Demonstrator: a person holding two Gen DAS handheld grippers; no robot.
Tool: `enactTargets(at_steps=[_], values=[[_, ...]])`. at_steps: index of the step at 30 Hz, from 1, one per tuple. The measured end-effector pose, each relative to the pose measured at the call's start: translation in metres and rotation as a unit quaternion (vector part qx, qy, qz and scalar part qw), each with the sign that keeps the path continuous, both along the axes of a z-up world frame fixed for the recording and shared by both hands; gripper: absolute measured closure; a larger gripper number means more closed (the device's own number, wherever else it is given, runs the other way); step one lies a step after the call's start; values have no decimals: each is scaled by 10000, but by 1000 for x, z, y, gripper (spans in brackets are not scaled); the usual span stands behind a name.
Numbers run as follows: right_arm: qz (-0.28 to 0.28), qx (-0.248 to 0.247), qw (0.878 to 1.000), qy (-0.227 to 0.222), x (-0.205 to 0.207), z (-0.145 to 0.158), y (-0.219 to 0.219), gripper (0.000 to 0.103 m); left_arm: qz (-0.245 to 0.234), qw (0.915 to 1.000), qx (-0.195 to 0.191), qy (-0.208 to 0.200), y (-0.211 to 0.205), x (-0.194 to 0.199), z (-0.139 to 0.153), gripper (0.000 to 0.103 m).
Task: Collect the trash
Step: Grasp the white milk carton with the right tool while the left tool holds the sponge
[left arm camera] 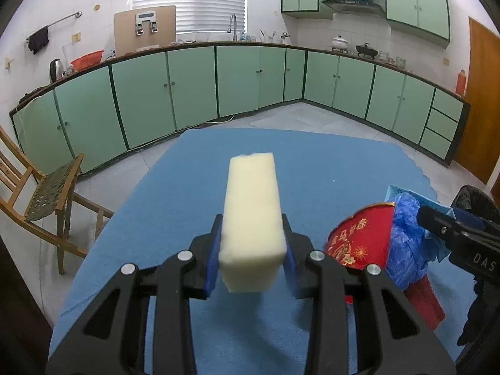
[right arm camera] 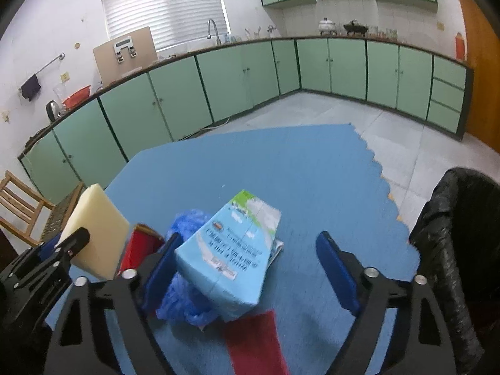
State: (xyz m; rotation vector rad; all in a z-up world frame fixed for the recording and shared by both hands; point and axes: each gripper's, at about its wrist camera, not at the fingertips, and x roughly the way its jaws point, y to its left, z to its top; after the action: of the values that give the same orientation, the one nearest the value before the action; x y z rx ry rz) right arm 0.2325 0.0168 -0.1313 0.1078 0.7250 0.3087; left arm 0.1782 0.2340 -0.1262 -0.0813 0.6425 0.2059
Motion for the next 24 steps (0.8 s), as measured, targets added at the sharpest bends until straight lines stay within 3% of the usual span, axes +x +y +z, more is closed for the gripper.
enactTargets(at_steps=[4, 10, 19, 24], values=[[226, 213, 9994, 178, 0, -5, -2, 48, -22, 10000, 3, 35, -4, 0, -1, 71], [335, 161, 9993, 44, -5, 1, -2, 50, -47, 10000, 40, -7, -6, -1, 3, 71], [212, -343, 9989, -241, -24, 16, -22, 51, -104, 9999, 25, -130, -15, -5, 12, 71], [159, -674, 9976, -74, -32, 8, -40, 51, -172, 9998, -8, -134, -23, -8, 14, 71]])
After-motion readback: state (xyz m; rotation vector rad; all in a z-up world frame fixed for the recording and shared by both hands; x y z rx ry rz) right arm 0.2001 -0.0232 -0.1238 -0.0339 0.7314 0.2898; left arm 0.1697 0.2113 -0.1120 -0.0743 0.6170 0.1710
